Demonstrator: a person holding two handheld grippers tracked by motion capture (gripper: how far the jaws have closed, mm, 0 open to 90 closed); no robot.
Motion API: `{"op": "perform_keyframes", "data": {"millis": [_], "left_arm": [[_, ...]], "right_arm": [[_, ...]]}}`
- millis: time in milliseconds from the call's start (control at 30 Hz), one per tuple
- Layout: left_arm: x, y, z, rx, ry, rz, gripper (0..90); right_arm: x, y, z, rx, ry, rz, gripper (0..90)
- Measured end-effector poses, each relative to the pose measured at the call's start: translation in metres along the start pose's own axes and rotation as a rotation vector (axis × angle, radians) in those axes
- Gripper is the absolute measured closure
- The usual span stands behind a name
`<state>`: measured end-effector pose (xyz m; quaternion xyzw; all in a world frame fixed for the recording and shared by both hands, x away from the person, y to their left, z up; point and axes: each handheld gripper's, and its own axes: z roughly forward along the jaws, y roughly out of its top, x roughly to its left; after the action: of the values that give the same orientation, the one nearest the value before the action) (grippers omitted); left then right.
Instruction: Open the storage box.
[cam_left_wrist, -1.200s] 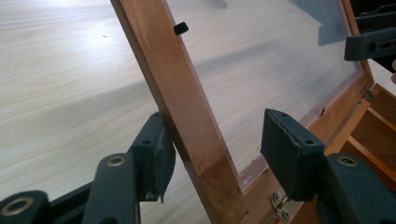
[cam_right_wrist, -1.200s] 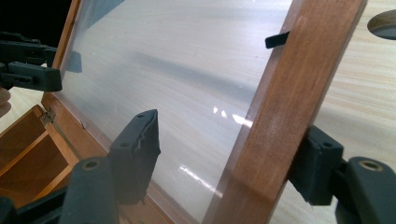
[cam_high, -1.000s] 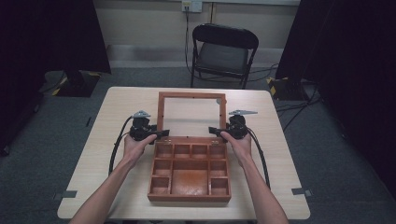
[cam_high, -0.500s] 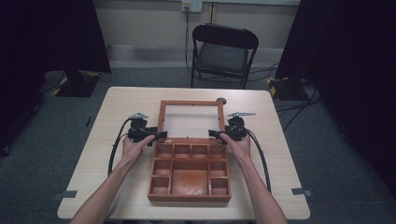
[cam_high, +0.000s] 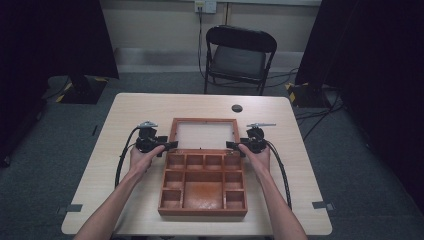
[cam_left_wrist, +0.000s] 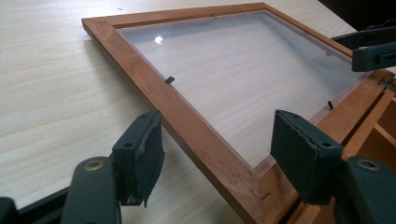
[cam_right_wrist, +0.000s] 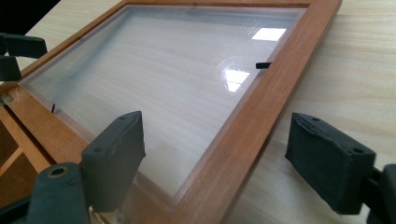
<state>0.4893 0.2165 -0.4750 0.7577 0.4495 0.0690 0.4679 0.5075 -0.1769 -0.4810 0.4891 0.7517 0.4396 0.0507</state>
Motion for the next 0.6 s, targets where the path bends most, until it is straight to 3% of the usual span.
{"op": "perform_keyframes", "data": {"millis": [167,433,600], "left_arm": [[-0.003,-0.001,-0.003,-0.010,0.009,0.006,29.5],[-0.004,-0.008,-0.018,0.009,0.046,0.037,26.9],[-0.007,-0.016,-0.030,0.016,0.037,0.040,28.0]], "right_arm": [[-0.003,-0.002,-0.008,-0.022,-0.010,0.001,18.2],[0.006,-0.004,-0.031,-0.053,-0.008,-0.030,16.4],[0.007,-0.008,-0.043,-0.046,-0.022,-0.029,14.8]]}}
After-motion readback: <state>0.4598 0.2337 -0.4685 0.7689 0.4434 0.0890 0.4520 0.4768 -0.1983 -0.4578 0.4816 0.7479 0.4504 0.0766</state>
